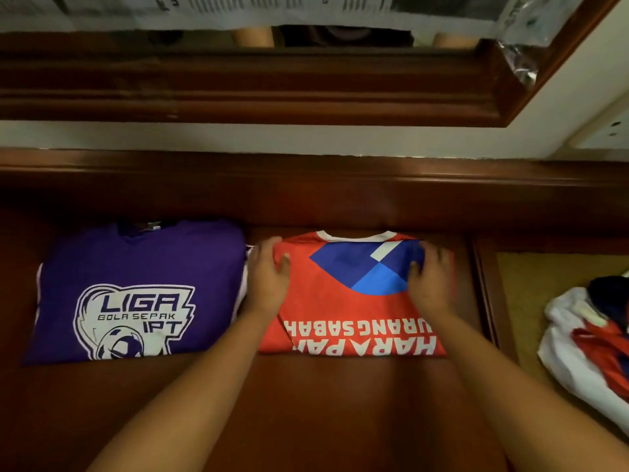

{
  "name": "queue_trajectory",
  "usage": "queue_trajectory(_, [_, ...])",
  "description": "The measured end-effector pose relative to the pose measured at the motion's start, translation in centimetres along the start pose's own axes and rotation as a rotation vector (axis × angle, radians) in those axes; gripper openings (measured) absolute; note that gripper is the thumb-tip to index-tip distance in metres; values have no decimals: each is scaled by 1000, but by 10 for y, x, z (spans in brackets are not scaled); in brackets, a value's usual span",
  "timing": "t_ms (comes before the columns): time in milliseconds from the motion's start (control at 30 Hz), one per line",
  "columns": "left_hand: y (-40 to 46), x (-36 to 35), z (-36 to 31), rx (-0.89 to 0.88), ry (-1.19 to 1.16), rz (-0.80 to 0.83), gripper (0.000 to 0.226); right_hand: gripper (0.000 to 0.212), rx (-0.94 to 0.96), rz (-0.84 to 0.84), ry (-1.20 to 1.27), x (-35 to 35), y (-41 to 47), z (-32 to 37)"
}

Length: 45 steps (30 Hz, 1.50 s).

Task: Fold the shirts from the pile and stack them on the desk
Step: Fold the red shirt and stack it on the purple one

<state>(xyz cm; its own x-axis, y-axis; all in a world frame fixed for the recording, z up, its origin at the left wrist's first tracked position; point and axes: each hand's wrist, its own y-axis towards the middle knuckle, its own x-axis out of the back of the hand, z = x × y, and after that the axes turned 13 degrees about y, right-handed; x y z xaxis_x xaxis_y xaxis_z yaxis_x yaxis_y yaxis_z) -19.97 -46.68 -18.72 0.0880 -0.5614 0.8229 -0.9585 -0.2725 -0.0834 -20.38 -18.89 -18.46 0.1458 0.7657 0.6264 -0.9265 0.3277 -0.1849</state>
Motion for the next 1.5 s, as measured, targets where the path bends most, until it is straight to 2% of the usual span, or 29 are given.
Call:
queue_trajectory(133, [-50,-20,-12,-296,297,181,43,50,277,155,-221,-25,-37,-6])
queue_trajectory(233, [-66,-38,-5,-354,566,316,59,62,252,330,-447,-38,-54,-20])
queue_trajectory(300, [-80,-42,6,-364,648,367,67,72,231,377,-534,-40,-67,-33])
queue_trajectory(367, [-99,-44,17,-364,651,384,72,76,236,370,-546,-38,-80,-42])
queue_trajectory(633, [-174,-34,47,-355,660,361,62,64,186,389,-518,-28,-158,-70])
queue_trajectory(800, [-204,-28,45,-336,696,368,60,73,197,399,-438,-19,-188,-74])
queue_trajectory(967, [-190,-36,17,-350,664,341,66,74,291,442,-448,-28,-171,-57])
queue_trajectory(1067, [-167,-45,1,-361,669,321,63,75,331,481,-499,-40,-153,-46])
queue_trajectory(1133, [-152,-50,1,-356,679,340,56,78,342,492,-531,-46,-142,-43])
queue_trajectory(1267, [-133,-45,28,-365,677,331,60,77,351,504,-584,-48,-128,-49])
queue_trajectory(1367, [-130,-38,49,-350,663,286,65,70,311,465,-561,-40,-121,-57])
queue_trajectory(1500, [-125,-23,68,-239,701,269,74,64,189,384,-568,-15,-111,-76])
